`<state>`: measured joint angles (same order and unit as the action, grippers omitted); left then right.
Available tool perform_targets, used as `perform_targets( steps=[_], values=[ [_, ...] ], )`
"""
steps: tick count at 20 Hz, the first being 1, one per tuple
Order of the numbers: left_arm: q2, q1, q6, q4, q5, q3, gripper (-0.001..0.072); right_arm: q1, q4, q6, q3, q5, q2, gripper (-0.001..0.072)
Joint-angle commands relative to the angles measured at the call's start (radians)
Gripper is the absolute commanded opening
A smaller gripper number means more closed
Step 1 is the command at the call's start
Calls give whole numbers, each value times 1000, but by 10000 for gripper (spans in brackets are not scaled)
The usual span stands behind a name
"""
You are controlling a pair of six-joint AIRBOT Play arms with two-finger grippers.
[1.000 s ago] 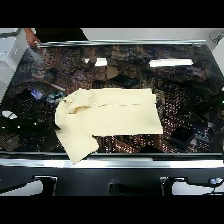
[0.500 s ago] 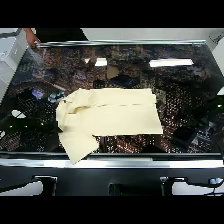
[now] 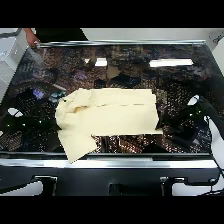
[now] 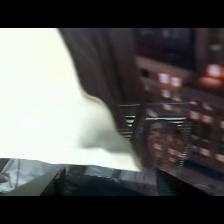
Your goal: Fold the clothes and pants, and hang the long-sleeved shirts on hangers.
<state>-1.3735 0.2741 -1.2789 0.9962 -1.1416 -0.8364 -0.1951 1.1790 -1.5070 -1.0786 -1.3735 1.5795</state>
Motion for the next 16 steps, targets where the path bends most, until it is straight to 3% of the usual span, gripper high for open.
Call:
perform_targets(
  steps=[1,2,3,8,12,16],
  values=[
    [2,0,-3,-2,-16,-1,33,48,-45,4,15,90,19,510],
    [2,1,-3,-2,-19,-2,33,57,-45,5,15,86,18,349],
    [3,1,-3,-1,-21,-4,33,58,-46,8,10,77,14,54],
    [77,1,-3,-10,-37,-225,31,55,-30,84,-197,61,-100,31],
    [254,0,-3,-11,20,-712,32,55,13,161,-635,205,-271,30],
    [436,0,-4,-10,161,-1120,32,55,133,159,-955,356,-480,31]
  ],
)
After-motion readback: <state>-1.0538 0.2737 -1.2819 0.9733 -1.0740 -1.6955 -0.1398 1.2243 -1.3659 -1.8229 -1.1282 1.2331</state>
